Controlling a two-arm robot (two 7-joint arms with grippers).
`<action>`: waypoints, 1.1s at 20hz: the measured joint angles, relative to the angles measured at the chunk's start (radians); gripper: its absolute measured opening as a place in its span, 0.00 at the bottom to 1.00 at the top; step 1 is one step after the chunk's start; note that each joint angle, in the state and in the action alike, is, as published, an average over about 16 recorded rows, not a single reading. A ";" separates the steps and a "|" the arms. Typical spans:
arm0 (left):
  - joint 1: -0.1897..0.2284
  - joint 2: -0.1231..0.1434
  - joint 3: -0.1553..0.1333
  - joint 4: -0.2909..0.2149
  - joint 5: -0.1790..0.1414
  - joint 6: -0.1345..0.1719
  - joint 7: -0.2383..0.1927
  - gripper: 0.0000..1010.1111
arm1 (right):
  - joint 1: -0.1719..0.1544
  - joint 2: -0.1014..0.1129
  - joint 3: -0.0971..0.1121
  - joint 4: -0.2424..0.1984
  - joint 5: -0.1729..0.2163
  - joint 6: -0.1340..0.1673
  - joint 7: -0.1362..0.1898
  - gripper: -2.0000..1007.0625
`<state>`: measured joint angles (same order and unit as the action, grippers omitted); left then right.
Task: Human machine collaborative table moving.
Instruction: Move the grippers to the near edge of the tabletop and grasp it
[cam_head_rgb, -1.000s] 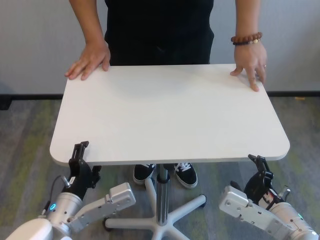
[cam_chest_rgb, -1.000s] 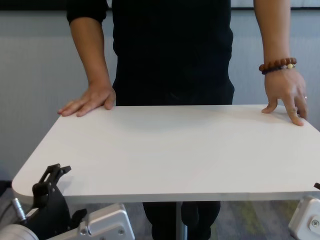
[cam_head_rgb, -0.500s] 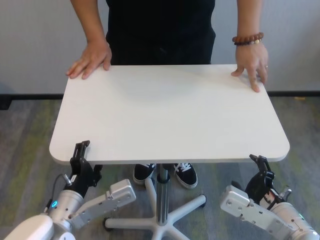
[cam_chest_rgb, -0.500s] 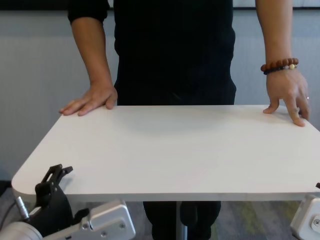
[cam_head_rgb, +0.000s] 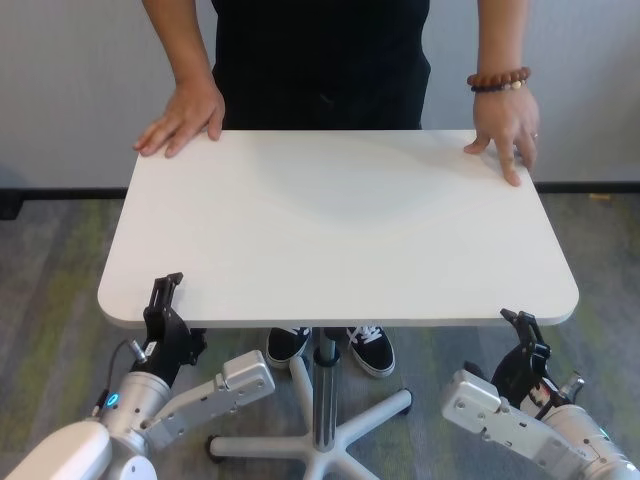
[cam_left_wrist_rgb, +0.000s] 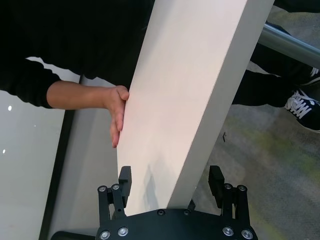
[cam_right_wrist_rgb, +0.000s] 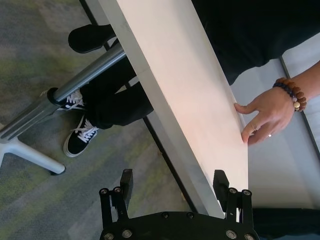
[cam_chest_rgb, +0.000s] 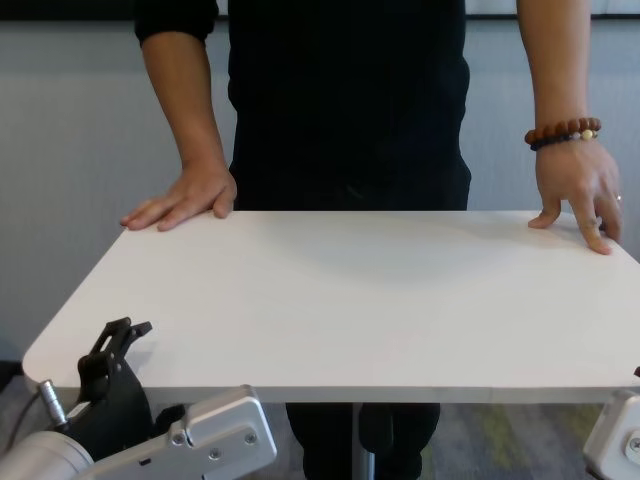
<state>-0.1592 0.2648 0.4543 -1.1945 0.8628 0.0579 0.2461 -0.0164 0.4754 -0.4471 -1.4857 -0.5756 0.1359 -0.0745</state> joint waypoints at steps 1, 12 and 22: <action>-0.001 -0.002 -0.001 0.002 0.001 -0.001 0.000 0.99 | -0.001 -0.002 0.002 0.001 -0.001 -0.002 -0.001 1.00; -0.005 -0.009 -0.005 0.013 0.004 -0.007 0.002 0.99 | -0.007 -0.028 0.028 0.029 -0.005 -0.055 -0.018 1.00; -0.004 -0.007 -0.003 0.009 0.004 -0.005 0.001 0.99 | -0.004 -0.055 0.042 0.070 -0.020 -0.100 -0.036 1.00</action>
<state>-0.1633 0.2580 0.4509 -1.1853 0.8665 0.0534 0.2470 -0.0201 0.4206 -0.4052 -1.4154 -0.5951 0.0358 -0.1107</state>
